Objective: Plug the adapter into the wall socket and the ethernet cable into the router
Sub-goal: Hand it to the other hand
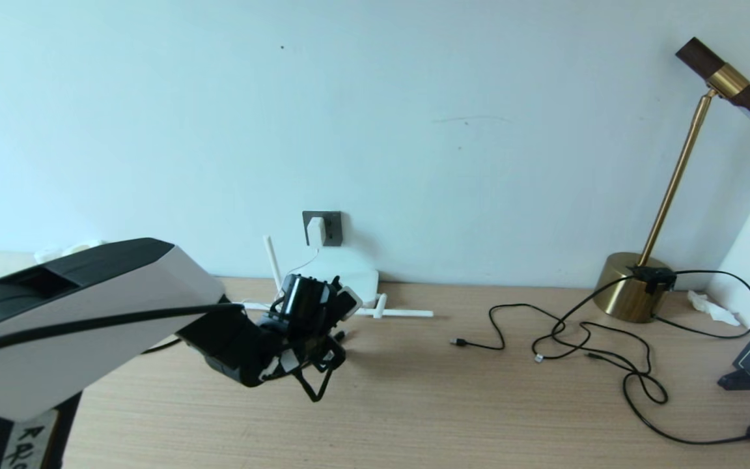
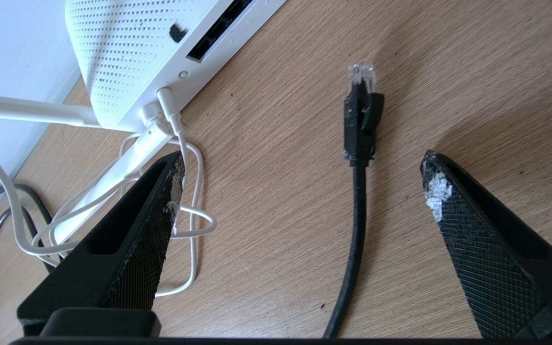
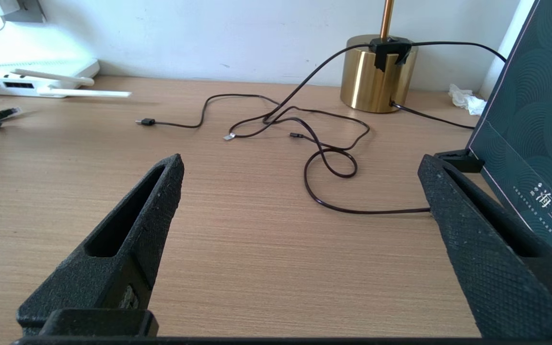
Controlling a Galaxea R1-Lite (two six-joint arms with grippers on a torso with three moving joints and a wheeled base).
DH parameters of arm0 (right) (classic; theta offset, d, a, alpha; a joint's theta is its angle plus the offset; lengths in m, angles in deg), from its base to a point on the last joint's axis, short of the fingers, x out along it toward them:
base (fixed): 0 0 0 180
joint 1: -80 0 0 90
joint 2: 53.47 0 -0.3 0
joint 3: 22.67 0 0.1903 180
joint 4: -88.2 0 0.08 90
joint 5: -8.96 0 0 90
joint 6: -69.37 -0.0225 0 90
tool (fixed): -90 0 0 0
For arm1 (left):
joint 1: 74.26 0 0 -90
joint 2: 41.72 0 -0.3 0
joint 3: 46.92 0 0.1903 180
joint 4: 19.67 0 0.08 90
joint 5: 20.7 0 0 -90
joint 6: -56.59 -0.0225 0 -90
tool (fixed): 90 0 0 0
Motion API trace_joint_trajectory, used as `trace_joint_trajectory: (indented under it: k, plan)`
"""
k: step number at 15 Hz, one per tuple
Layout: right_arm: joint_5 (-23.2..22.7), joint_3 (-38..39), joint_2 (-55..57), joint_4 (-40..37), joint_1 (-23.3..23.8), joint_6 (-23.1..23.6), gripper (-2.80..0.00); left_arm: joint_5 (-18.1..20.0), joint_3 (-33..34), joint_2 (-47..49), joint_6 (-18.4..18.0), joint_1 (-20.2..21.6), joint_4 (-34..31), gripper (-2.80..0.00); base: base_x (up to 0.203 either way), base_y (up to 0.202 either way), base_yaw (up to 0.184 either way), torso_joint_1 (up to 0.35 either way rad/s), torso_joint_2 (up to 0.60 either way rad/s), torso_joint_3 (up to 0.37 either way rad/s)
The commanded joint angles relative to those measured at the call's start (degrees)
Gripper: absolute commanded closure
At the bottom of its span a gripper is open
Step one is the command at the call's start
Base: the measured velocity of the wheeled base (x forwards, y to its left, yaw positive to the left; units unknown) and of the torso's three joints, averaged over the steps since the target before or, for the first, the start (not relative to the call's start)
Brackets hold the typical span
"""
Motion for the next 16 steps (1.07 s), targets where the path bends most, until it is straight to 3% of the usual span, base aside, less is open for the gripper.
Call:
trace_joint_trajectory:
  k: [1,16]
  plan:
    - [0.0,0.7,0.1,0.0,0.0,0.0,-2.8,-0.1,-0.1,0.5,-0.5,0.7,-0.1,-2.8,0.0,0.0,0.0,0.0,0.0,0.0]
    - [0.0,0.7,0.1,0.1,0.0,0.0,-2.8,0.0,-2.8,2.7,-0.5,1.1,-0.1,-2.8,0.0,0.0,0.0,0.0,0.0,0.0]
